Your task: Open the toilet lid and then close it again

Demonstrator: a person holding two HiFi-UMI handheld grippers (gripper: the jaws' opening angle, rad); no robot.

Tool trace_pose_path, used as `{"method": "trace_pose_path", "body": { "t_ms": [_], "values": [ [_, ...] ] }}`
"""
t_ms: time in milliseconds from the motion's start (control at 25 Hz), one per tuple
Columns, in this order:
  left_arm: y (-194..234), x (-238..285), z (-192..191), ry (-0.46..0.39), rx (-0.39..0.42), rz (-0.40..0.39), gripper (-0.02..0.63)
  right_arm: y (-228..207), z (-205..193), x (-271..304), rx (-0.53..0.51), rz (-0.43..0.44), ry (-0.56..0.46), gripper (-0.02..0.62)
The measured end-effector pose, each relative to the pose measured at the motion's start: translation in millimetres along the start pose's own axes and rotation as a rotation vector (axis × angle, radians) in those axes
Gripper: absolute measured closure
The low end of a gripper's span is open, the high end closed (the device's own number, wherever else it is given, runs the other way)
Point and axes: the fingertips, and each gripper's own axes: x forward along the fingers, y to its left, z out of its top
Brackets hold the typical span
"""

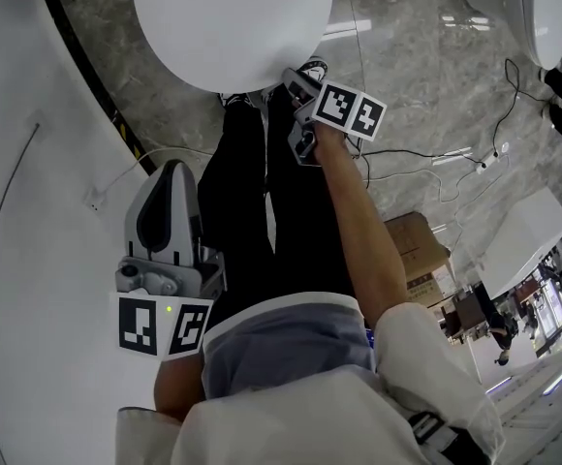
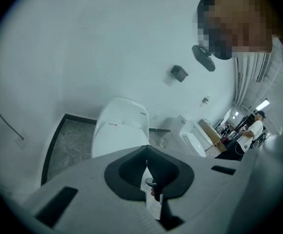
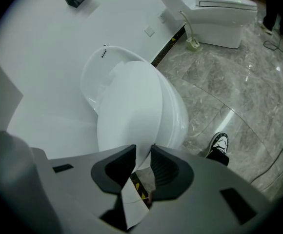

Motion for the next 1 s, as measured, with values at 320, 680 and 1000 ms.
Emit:
{"method": "trace_pose_path", "body": {
  "t_ms": [320,680,1000],
  "values": [
    [-1,-12,11,-0.031,0.006,-0.008,0.6,13,0,-18,-0.005,0.021,-0.002,0.541],
    [-9,-23,17,-0.041,0.019,-0.015,0.6,30,10,-35,-0.009,0.055,-0.012,0.548],
    [-18,-34,35,-0.068,0.063,-0.012,0.6,52,19,-59,-0.023,0.095,-0.011,0.548]
  ]
}}
